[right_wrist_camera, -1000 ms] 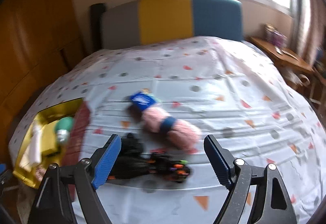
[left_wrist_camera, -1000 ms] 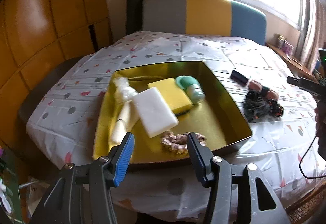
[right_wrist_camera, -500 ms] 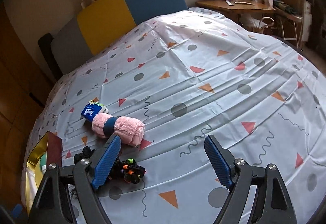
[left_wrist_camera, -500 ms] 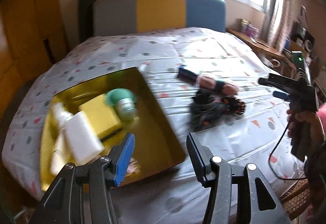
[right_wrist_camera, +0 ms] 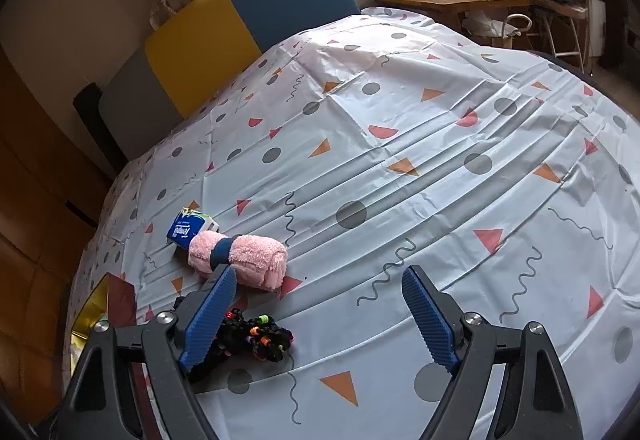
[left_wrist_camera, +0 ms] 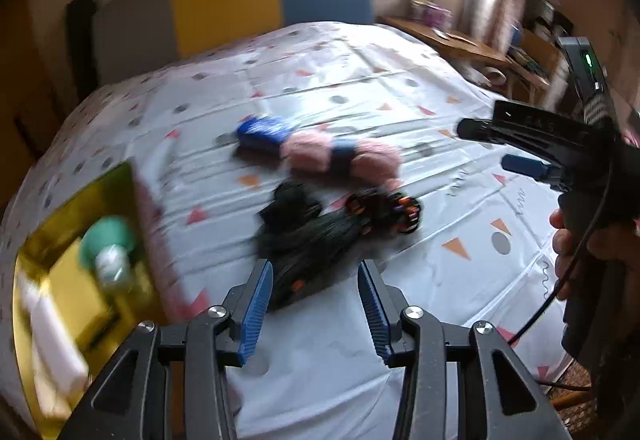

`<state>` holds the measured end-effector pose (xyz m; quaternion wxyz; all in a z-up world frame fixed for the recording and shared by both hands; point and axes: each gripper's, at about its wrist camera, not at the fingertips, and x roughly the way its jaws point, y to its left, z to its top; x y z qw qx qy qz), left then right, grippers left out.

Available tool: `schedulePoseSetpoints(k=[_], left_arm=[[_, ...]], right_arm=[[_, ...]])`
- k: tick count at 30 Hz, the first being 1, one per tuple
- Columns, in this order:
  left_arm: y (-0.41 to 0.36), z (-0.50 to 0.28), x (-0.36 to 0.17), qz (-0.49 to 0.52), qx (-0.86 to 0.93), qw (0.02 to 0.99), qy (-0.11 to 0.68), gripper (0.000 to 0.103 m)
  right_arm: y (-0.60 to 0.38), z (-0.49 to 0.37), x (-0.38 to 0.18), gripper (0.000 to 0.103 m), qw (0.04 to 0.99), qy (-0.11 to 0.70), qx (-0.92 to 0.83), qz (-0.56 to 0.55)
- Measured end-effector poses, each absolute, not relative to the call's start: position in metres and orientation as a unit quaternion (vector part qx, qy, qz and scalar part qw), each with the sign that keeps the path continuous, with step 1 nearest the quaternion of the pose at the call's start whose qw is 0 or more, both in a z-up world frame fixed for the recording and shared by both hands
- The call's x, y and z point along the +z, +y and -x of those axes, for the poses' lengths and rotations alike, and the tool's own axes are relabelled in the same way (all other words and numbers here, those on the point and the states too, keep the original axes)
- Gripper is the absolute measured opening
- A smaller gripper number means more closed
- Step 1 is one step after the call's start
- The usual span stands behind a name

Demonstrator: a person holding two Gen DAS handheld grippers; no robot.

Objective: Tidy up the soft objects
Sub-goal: 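Grasp the black beaded hair extension with the left gripper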

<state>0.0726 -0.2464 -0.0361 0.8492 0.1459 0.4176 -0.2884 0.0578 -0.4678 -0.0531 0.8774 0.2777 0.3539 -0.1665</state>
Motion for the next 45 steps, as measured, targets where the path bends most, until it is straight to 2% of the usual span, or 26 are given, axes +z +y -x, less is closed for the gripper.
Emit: schedulePoseSetpoints(k=[2,4,5,14,16,17,18,21,32,37,45], left_arm=[[-0.269,-0.074,-0.039,-0.174,-0.311,0.843,0.403,0.048],[-0.290,-0.078,-0.046,-0.207,-0.324,0.832,0.400,0.070],[-0.300,-0.080,-0.050,-0.220,-0.331,0.827,0.398,0.073],[-0.357,-0.098,-0.105,-0.330,-0.347,0.782,0.398,0.074],[-0.357,-0.102,-0.112,-0.325,-0.347,0.781,0.405,0.061],[-0.355,-0.102,-0.111,-0.314,-0.347,0.787,0.402,0.051],[-0.353,-0.101,-0.111,-0.309,-0.340,0.793,0.400,0.022],[-0.344,-0.092,-0.107,-0.285,-0.352,0.795,0.404,0.015],[-0.252,-0.013,-0.098,-0.210,-0.321,0.827,0.410,0.011],[-0.229,-0.001,-0.111,-0.214,-0.311,0.838,0.395,0.012],[-0.223,0.001,-0.112,-0.196,-0.317,0.842,0.390,0.012]], right_arm=[[-0.470,-0.057,-0.054,0.086,0.874,0.354,-0.164,-0.289],[-0.472,-0.057,-0.054,0.086,0.872,0.354,-0.162,-0.296],[-0.472,-0.057,-0.054,0.086,0.871,0.355,-0.163,-0.299],[-0.479,-0.054,-0.055,0.087,0.865,0.347,-0.152,-0.329],[-0.480,-0.055,-0.054,0.087,0.864,0.345,-0.150,-0.333],[-0.481,-0.054,-0.054,0.087,0.865,0.343,-0.152,-0.333],[-0.481,-0.052,-0.052,0.087,0.866,0.339,-0.155,-0.333],[-0.485,-0.048,-0.048,0.087,0.870,0.323,-0.161,-0.336],[-0.481,-0.052,-0.051,0.087,0.870,0.339,-0.149,-0.325],[-0.454,-0.073,-0.064,0.087,0.869,0.388,-0.052,-0.302],[-0.374,-0.102,-0.083,0.087,0.861,0.461,0.092,-0.193]])
